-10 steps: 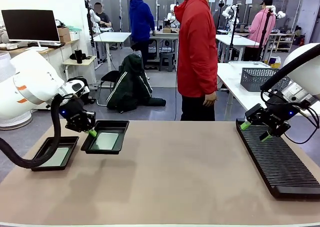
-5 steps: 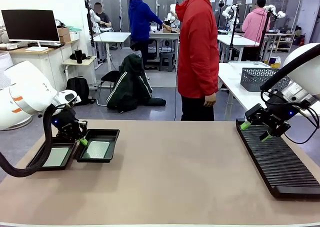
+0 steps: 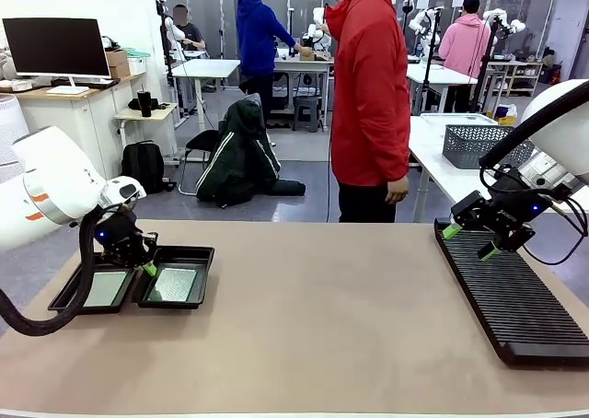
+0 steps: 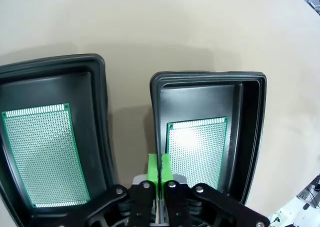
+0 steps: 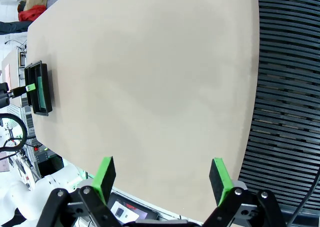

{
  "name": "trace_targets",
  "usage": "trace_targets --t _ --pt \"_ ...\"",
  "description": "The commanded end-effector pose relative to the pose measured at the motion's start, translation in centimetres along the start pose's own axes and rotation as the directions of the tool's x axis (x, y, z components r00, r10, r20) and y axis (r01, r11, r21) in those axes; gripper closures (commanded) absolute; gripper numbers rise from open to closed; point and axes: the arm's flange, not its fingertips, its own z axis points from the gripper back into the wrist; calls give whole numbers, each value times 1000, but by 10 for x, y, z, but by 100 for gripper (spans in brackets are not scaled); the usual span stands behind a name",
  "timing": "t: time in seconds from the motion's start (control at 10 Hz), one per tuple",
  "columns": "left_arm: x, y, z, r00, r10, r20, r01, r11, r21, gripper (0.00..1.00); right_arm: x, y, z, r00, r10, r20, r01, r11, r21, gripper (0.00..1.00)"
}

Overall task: Inspect and transfer BCBs to ESD trays.
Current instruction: Pick up the ESD tray and place it on the left side of the table.

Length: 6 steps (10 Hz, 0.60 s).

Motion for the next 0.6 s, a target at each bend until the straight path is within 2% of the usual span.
trace_targets --t 0.0,0.5 --pt "-3 9 -8 1000 -15 23 14 1000 7 97 1 2 0 1000 -25 4 25 1000 3 0" --pt "-1 8 -20 1000 6 31 -7 999 35 97 1 2 0 1000 -25 4 25 1000 3 0"
